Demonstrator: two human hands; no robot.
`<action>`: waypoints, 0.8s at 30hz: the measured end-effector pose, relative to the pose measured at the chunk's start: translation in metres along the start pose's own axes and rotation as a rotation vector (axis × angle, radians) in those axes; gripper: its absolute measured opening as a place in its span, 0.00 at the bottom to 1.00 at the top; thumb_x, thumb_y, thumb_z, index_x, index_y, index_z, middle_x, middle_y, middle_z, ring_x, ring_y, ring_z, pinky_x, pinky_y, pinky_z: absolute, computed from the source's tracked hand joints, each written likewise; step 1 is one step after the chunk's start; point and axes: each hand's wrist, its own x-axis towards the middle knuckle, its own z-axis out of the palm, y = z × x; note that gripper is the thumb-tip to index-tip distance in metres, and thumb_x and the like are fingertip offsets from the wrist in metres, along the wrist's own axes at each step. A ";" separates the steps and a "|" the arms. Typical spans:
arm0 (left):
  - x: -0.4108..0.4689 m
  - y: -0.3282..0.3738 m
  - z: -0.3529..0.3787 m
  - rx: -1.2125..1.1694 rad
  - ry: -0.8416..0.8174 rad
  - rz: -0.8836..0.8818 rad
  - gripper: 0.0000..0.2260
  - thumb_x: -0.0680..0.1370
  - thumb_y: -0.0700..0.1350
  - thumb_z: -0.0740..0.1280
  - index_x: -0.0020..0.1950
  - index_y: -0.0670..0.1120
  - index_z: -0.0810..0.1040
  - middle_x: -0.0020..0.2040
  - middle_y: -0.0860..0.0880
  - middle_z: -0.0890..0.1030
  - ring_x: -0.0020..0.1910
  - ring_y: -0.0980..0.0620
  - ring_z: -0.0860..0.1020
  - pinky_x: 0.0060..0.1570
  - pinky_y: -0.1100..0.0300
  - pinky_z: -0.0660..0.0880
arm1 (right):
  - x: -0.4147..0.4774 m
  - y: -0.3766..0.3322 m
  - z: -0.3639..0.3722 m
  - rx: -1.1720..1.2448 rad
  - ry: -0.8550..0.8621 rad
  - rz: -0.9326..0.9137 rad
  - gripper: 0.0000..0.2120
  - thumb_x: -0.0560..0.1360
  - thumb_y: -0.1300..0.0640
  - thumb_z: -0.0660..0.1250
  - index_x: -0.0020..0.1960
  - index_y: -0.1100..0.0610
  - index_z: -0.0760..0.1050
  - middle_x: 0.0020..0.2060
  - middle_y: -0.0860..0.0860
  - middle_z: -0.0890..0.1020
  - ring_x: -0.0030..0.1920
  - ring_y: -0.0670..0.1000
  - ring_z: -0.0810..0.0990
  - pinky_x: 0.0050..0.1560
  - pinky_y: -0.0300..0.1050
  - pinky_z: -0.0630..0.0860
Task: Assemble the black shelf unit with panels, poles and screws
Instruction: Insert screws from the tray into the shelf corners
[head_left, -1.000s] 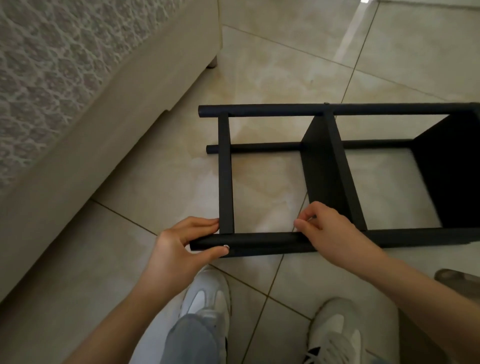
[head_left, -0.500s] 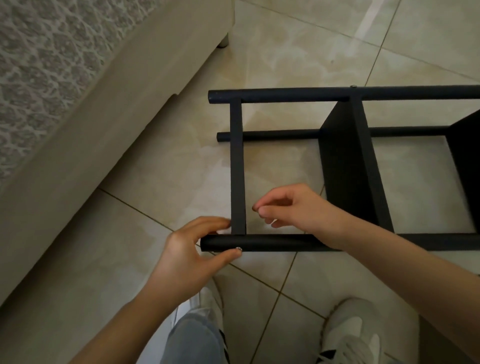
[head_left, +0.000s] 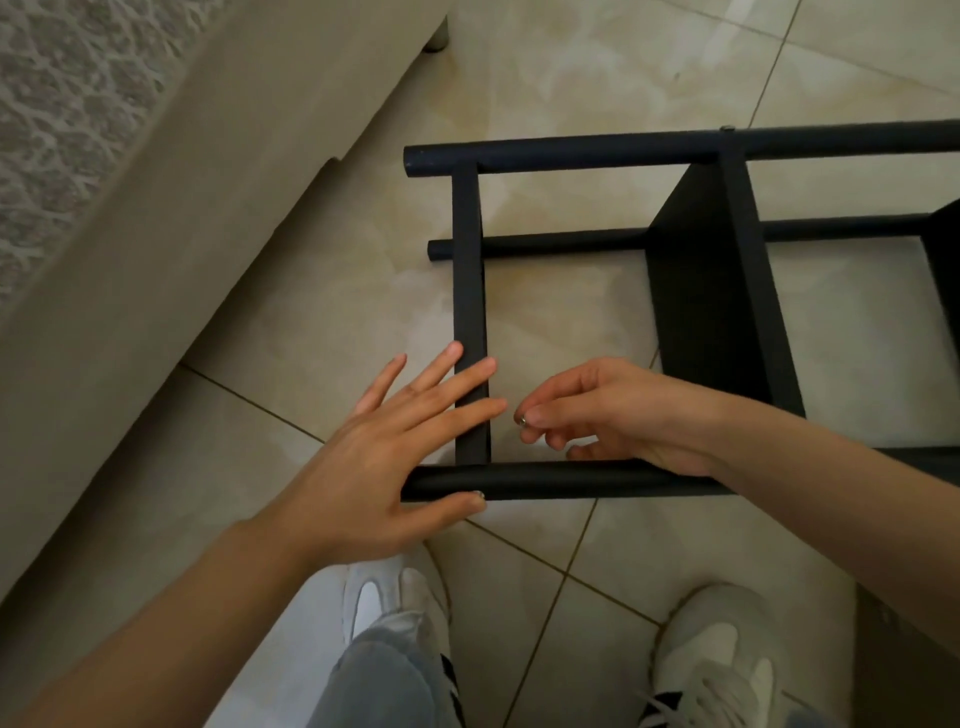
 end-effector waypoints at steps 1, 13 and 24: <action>0.000 -0.001 0.001 -0.012 0.010 0.004 0.29 0.79 0.61 0.62 0.78 0.55 0.61 0.82 0.56 0.55 0.81 0.52 0.48 0.79 0.44 0.43 | 0.002 -0.001 -0.001 -0.019 -0.024 0.011 0.06 0.74 0.54 0.73 0.50 0.52 0.85 0.45 0.49 0.86 0.41 0.42 0.82 0.47 0.41 0.79; 0.000 0.001 0.004 -0.065 -0.002 -0.020 0.31 0.79 0.58 0.63 0.80 0.52 0.58 0.82 0.55 0.54 0.82 0.50 0.49 0.78 0.42 0.51 | 0.030 -0.010 0.008 -0.009 -0.196 0.094 0.08 0.78 0.59 0.68 0.56 0.58 0.81 0.49 0.53 0.85 0.49 0.48 0.83 0.49 0.40 0.78; 0.001 -0.001 0.005 -0.044 -0.040 -0.002 0.31 0.81 0.60 0.59 0.82 0.54 0.54 0.82 0.56 0.51 0.82 0.49 0.46 0.78 0.44 0.48 | 0.040 -0.017 0.008 -0.095 -0.199 0.109 0.06 0.76 0.59 0.69 0.48 0.50 0.83 0.46 0.48 0.84 0.49 0.49 0.79 0.62 0.51 0.75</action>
